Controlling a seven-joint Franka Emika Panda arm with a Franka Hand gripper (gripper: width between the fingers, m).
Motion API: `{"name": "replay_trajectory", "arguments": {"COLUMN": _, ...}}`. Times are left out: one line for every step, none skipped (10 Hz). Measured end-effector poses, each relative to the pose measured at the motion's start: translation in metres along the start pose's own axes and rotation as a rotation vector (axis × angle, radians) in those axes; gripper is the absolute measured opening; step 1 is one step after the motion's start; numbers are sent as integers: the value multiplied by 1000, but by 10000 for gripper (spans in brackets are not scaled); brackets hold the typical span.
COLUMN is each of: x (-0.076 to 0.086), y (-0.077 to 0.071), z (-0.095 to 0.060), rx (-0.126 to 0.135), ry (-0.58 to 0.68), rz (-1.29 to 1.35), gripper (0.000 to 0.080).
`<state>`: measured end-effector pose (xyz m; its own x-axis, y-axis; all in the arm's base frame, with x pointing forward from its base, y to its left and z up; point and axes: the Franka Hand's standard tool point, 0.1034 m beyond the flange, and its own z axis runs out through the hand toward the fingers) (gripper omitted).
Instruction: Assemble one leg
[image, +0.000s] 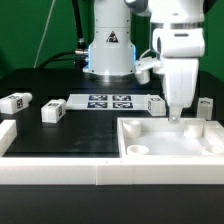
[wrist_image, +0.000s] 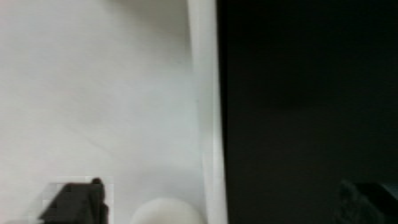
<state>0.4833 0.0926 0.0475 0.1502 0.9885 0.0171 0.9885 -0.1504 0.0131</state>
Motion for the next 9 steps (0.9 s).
{"name": "replay_trajectory", "arguments": {"x": 5, "y": -3, "z": -13, "rx": -4, "ry": -9, "rz": 35, "gripper": 649}}
{"name": "replay_trajectory", "arguments": {"x": 2, "y": -3, "z": -9, "rx": -5, "ry": -5, "rz": 18, "gripper": 649}}
{"name": "replay_trajectory", "arguments": {"x": 1, "y": -3, "z": -6, "rx": 2, "ry": -3, "rz": 99, "gripper": 649}}
{"name": "replay_trajectory", "arguments": {"x": 3, "y": -4, "z": -6, "rx": 2, "ry": -3, "rz": 200, "gripper": 649}}
{"name": "replay_trajectory", "arguments": {"x": 3, "y": -4, "z": -6, "rx": 2, "ry": -3, "rz": 268, "gripper": 649}}
{"name": "replay_trajectory", "arguments": {"x": 3, "y": -4, "z": -5, "rx": 2, "ry": -3, "rz": 324, "gripper": 649}}
{"name": "replay_trajectory", "arguments": {"x": 4, "y": -6, "z": -5, "rx": 5, "ry": 4, "rz": 467, "gripper": 649}}
{"name": "replay_trajectory", "arguments": {"x": 7, "y": -14, "z": -3, "rx": 8, "ry": 13, "rz": 629, "gripper": 649}}
{"name": "replay_trajectory", "arguments": {"x": 10, "y": -22, "z": -1, "rx": 7, "ry": 27, "rz": 769, "gripper": 649}}
